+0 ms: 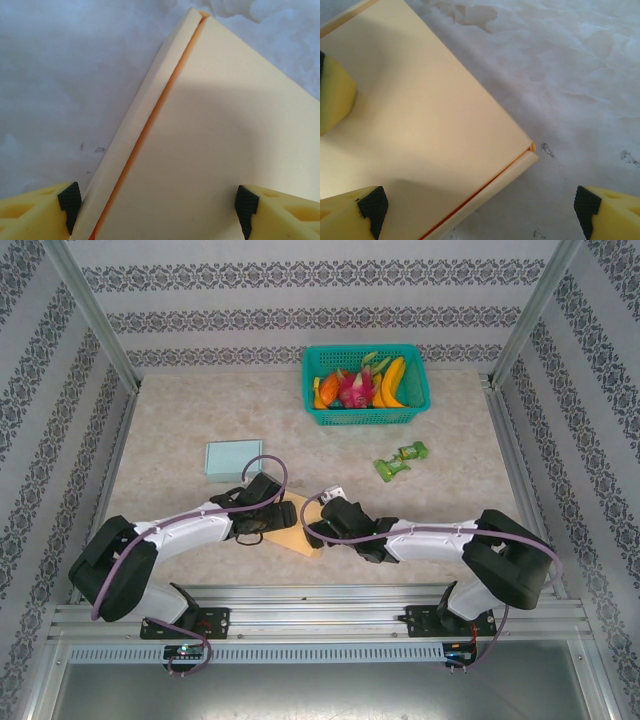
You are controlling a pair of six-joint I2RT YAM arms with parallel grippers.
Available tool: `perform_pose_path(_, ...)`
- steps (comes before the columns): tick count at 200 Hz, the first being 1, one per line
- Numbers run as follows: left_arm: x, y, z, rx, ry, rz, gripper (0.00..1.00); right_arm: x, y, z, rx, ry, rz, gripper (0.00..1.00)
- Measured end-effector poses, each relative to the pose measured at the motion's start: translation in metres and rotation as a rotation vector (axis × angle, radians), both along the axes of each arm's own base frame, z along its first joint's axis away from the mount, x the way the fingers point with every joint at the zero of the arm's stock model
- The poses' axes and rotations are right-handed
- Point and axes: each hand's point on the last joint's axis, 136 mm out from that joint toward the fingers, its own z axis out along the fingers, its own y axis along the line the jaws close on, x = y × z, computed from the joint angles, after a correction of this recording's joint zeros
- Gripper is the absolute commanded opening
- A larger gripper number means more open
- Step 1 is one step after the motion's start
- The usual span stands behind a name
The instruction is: Fold the paper box
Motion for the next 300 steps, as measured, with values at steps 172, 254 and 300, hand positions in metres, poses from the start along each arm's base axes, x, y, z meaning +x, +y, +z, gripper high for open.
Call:
perform_pose_path(172,0.01,-0.007,-0.002,-0.033,-0.041,0.003,0.81,-0.044,-0.092,0.064,0.433,-0.067,-0.324,0.66)
perform_pose_path(254,0.016,-0.012,-0.003,-0.055,-0.055,0.017,0.81,-0.069,-0.04,0.026,0.333,0.139,-0.238,0.55)
perform_pose_path(300,0.017,-0.013,-0.004,-0.064,-0.05,0.034,0.81,-0.07,0.012,0.038,0.35,0.148,-0.171,0.54)
